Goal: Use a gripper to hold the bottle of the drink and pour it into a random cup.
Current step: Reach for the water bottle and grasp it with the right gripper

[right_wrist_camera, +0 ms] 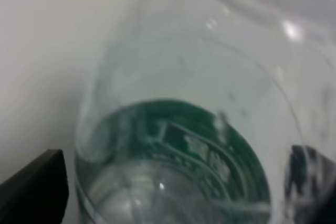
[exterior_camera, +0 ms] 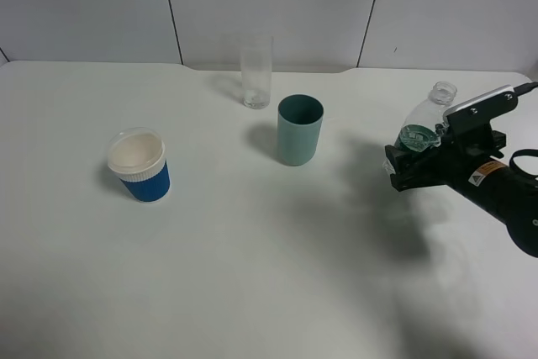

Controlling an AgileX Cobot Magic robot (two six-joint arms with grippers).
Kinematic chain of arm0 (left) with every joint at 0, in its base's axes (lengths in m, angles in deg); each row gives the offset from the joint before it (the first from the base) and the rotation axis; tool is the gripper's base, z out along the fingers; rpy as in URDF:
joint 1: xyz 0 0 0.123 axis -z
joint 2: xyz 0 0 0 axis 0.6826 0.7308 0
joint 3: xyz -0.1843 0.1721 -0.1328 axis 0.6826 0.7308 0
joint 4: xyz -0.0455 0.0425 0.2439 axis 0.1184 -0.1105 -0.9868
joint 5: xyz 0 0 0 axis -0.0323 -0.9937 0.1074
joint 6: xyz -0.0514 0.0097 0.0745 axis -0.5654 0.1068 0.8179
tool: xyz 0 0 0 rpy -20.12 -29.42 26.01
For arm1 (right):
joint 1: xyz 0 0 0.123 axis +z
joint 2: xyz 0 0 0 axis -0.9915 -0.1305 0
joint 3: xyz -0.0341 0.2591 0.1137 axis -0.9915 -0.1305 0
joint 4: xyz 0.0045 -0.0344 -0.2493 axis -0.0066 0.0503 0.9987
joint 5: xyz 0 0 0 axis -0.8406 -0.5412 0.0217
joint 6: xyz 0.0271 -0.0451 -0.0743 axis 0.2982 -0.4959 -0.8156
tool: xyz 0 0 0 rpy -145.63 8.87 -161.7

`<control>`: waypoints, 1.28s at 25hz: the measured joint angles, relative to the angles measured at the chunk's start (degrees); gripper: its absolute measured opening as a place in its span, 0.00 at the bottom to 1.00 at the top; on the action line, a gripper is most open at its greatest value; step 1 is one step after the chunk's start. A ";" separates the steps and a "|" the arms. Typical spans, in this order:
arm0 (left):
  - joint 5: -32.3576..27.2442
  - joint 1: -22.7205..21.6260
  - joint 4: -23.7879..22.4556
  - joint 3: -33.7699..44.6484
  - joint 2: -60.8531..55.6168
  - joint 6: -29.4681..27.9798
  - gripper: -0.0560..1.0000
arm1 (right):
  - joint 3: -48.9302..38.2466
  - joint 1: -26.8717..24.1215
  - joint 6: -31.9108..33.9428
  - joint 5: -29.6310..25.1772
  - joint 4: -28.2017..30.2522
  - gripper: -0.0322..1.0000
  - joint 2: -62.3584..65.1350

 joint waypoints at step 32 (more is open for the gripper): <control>0.00 0.00 0.00 0.00 0.00 0.00 0.99 | 0.64 0.00 9.72 -0.06 1.52 0.58 0.00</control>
